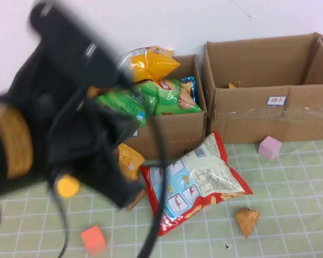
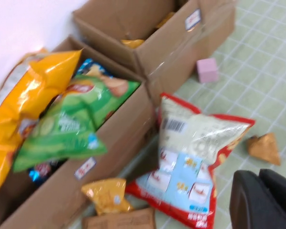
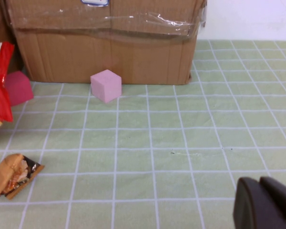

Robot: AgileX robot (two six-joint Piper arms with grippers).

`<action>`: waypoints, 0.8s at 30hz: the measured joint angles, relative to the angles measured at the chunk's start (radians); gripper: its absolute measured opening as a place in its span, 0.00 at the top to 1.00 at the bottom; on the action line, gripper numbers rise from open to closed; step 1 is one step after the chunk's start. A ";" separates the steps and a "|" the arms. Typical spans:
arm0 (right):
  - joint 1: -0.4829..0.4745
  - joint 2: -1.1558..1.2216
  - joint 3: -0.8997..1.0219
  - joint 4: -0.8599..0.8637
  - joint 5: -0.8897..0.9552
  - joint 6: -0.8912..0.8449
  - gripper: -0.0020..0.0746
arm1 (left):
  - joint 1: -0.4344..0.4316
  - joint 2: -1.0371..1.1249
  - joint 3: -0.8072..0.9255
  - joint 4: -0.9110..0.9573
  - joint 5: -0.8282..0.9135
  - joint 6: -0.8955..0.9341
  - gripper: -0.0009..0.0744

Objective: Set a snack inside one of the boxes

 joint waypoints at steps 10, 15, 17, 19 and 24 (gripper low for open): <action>0.000 0.000 0.000 0.000 0.000 0.000 0.98 | 0.018 -0.264 0.390 0.204 -0.126 -0.246 0.99; 0.000 0.000 0.000 0.000 0.000 0.000 0.98 | 0.193 -0.440 0.614 0.127 -0.285 -0.203 0.99; 0.000 0.000 0.000 0.000 0.000 0.000 0.98 | 0.294 -0.530 0.707 0.072 -0.355 -0.145 0.99; 0.000 0.000 0.000 0.000 0.000 0.000 0.98 | 0.397 -0.613 0.796 0.016 -0.417 -0.094 0.99; 0.000 0.000 0.000 0.000 0.000 0.000 0.98 | 0.623 -0.840 0.980 -0.104 -0.508 0.030 0.99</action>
